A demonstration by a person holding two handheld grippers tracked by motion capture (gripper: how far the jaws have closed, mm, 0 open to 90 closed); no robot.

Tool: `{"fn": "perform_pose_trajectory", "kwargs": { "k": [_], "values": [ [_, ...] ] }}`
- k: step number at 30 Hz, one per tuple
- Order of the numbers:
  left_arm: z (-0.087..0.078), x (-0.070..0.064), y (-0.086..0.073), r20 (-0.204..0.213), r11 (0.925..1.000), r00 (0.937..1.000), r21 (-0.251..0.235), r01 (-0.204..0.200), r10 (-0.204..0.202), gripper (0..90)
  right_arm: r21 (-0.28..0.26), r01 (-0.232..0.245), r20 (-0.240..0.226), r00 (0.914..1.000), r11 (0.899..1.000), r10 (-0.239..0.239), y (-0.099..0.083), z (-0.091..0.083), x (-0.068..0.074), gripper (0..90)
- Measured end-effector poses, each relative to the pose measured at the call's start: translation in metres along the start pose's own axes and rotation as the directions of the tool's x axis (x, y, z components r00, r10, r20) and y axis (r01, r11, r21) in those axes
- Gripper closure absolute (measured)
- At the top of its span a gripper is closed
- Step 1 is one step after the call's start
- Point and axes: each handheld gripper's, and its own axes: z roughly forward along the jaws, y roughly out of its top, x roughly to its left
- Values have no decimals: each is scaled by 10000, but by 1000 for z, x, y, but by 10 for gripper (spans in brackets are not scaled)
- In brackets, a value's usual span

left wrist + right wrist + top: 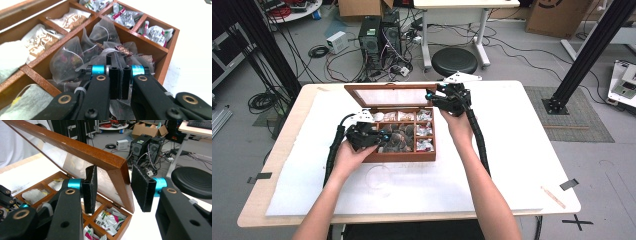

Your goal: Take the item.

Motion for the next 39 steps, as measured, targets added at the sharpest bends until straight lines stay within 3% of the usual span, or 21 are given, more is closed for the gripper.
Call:
{"fn": "perform_pose_trajectory", "kwargs": {
  "k": [18, 23, 30, 39],
  "values": [
    [-24, -11, 6, 89, 9936, 9986, -1012, -508, 519, 894, -20, -17, 28, 10000, 10000, 17, 0, 0, 0, 577],
    [-33, -17, 11, -38, 9918, 9961, -928, -878, 878, 894, -37, -33, 35, 10000, 10000, 33, 0, 0, 0, 577],
    [-51, -25, 21, -72, 9859, 9932, -1208, -1161, 1161, 894, -34, -44, 61, 10000, 10000, 44, 0, 1, 0, 577],
    [-66, -41, 23, 304, 9805, 9907, -1505, -1265, 1325, 894, -25, 20, 117, 9999, 10000, -20, 0, 1, 1, 578]
  ]
}}
